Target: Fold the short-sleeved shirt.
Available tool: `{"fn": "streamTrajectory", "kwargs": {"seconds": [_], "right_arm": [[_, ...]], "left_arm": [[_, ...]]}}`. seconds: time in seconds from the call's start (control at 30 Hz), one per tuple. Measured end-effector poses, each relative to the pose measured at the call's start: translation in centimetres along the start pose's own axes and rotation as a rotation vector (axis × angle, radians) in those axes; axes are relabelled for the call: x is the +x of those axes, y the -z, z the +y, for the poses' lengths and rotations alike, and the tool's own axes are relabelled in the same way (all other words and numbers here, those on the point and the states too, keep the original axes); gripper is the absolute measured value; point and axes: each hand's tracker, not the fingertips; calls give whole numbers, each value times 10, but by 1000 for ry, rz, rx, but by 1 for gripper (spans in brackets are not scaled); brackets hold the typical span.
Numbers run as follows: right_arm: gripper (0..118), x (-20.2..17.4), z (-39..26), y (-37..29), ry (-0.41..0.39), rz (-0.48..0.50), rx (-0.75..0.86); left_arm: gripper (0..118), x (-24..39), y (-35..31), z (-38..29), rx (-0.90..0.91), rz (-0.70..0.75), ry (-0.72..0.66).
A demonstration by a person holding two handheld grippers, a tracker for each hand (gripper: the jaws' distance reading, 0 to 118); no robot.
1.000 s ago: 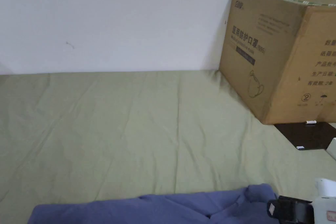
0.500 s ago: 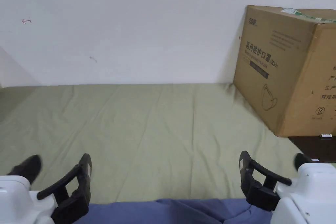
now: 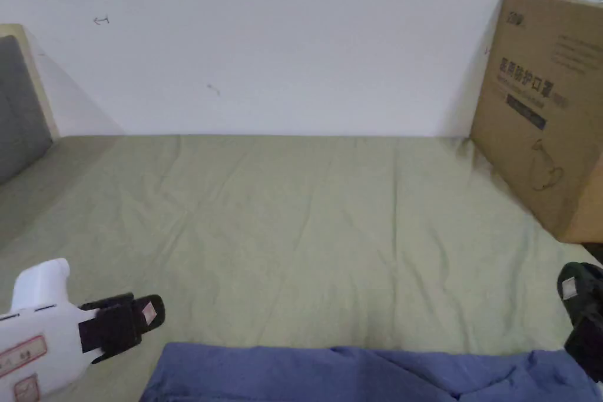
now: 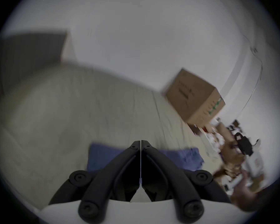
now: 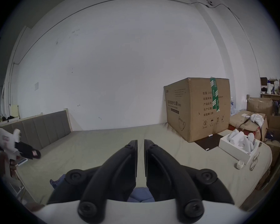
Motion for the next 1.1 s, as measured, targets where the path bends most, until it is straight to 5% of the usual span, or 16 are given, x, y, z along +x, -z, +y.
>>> {"fn": "streamTrajectory", "kwargs": {"seconds": [0.07,0.1,0.2,0.5,0.6,0.67,0.73,0.77,0.83,0.87,1.1], "right_arm": [[9,-4,-1,2,-41,34,-31],[9,-7,-2,3,-60,49,-47],[9,-16,-5,8,-99,74,-80],[7,-25,-4,31,-15,71,-203],[7,-26,-3,37,-24,67,-212],[7,-27,-4,41,-29,65,-224],[7,-29,-6,44,-21,65,-237],[7,-30,-7,46,-16,67,-248],[7,-31,-9,48,-8,73,-271],[7,-30,-10,48,-7,75,-279],[7,-26,-13,47,-11,84,-318]], "left_arm": [[1,-36,17,-3,-91,-5,-56],[16,-54,22,-8,-92,32,-72],[103,-95,44,-23,-178,83,-163],[113,-168,121,-57,-215,-270,-495],[109,-177,146,-58,-238,-485,-645],[90,-170,165,-66,-289,-542,-671],[18,-176,180,-65,-298,-511,-610],[5,-178,185,-67,-308,-427,-564],[5,-184,192,-76,-331,-237,-477],[5,-182,186,-77,-257,-393,-535],[5,-125,134,-46,-201,-133,-231]]}}
